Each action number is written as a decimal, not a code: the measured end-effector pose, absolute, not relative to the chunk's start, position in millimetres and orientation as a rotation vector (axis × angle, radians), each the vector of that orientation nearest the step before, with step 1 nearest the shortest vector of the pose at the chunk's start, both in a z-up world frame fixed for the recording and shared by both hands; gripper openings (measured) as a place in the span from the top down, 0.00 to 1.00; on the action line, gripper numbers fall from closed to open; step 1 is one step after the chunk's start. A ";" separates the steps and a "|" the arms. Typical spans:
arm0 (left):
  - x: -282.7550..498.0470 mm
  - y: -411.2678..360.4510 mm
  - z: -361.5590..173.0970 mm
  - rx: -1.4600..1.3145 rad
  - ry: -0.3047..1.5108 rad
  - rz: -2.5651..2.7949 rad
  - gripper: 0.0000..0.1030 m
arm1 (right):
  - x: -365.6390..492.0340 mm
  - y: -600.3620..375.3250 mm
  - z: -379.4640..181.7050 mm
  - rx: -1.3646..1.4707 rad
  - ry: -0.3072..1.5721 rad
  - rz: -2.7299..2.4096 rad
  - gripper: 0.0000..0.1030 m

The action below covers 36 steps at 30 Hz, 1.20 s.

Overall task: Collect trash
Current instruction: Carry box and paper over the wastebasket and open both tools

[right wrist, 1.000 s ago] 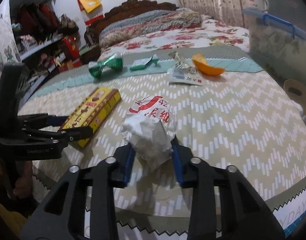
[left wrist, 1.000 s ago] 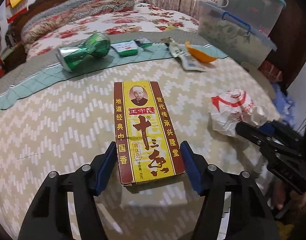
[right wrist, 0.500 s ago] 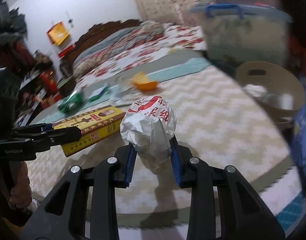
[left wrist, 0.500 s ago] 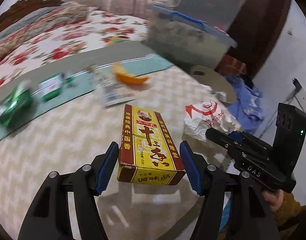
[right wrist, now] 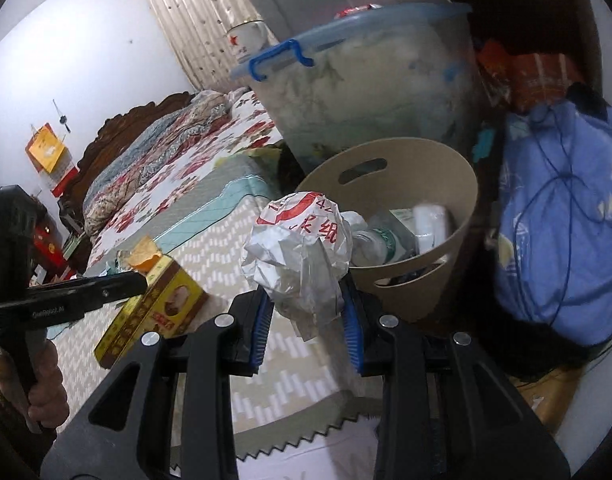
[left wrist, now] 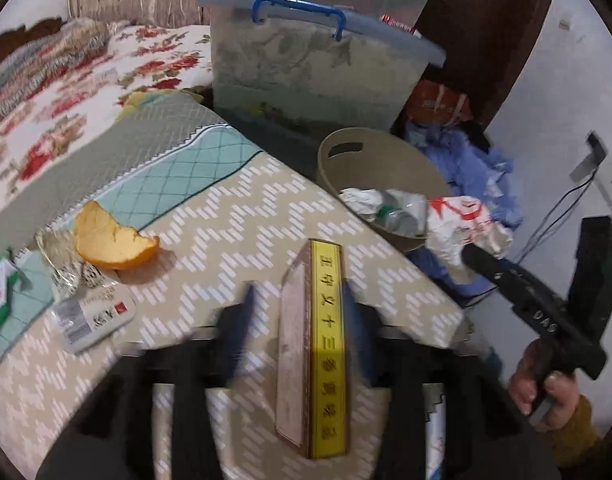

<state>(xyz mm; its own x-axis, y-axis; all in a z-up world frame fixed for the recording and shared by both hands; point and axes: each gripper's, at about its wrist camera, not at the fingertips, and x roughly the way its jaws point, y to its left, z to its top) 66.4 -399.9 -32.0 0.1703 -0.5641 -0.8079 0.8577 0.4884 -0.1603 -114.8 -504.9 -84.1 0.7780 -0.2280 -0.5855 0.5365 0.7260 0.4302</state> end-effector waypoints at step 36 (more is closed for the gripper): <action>65.3 -489.5 -32.0 0.456 0.847 -1.159 0.43 | -107.6 -577.8 -89.4 0.619 0.483 -0.581 0.29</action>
<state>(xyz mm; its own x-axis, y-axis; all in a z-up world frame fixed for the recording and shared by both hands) 65.3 -489.5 -32.0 0.1503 -0.6089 -0.7789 0.9272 0.3603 -0.1027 -107.6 -577.8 -89.4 0.7365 -0.3555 -0.5755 0.6311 0.6673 0.3955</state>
